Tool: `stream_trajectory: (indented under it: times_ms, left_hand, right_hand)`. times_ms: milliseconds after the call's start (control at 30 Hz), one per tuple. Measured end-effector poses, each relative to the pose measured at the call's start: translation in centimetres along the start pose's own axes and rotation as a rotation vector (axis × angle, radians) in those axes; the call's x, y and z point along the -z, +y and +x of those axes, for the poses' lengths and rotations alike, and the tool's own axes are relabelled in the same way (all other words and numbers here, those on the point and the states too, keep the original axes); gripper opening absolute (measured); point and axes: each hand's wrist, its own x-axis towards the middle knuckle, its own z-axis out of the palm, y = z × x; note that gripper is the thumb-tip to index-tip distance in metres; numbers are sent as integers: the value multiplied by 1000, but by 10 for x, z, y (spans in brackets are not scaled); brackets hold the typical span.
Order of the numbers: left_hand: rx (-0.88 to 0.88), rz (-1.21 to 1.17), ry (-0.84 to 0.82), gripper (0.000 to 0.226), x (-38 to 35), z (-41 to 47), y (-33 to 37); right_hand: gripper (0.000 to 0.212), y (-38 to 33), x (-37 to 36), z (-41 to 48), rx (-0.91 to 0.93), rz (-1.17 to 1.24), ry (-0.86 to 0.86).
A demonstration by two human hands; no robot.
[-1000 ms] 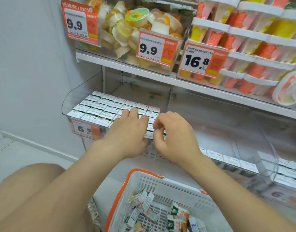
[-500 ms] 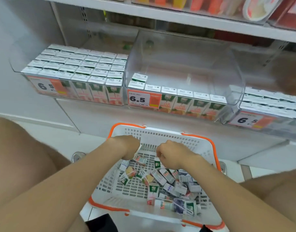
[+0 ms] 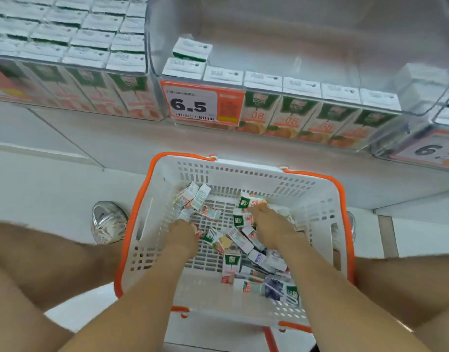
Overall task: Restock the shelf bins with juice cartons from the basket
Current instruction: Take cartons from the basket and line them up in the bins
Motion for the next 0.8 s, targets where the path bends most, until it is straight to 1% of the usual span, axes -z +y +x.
stream_trajectory:
  times_ms: [67, 100, 167, 267, 333, 367, 433, 500, 567, 633, 700, 733, 767, 800]
  left_hand:
    - [63, -47, -4, 56, -17, 7, 1]
    - [83, -63, -9, 56, -24, 10, 0]
    - [105, -90, -10, 50, -38, 16, -2]
    - [132, -169, 2, 40, -56, 25, -10]
    - [170, -215, -21, 39, -64, 27, -14]
    - [183, -254, -20, 39, -63, 24, -13]
    - [215, -343, -44, 34, -65, 25, -14]
    - [244, -439, -47, 31, -65, 26, -15]
    - [282, -515, -58, 34, -69, 33, -19]
    - [294, -578, -80, 40, -80, 45, -26]
    - [294, -674, -131, 37, -59, 26, -18]
    - [284, -686, -143, 31, -51, 18, -15]
    - [273, -659, -140, 31, -41, 10, -12]
    - [242, -601, -127, 43, -30, 6, -11]
  right_hand:
    - [75, -3, -6, 6, -5, -2, 9]
    - [72, -5, -10, 9, -8, -27, 50]
    - [67, -4, -16, 15, -15, -61, 108]
    - [62, -2, -19, 18, 15, 18, 98]
    - [59, -1, -18, 17, 13, 62, 99]
    - [61, -1, -17, 16, -2, 87, 99]
    - [73, -5, -14, 16, -41, 163, 66]
    - [88, -8, -9, 13, -66, 253, -6]
    - [99, -8, -3, 7, -73, 368, -72]
    - [95, -8, 4, 0, -53, 509, -137]
    - [84, -9, 13, -6, -57, 651, -198]
    - [81, -9, 18, -9, -67, 704, -225]
    - [79, -10, 22, -12, -78, 754, -251]
    - [77, -11, 27, -16, -86, 800, -270]
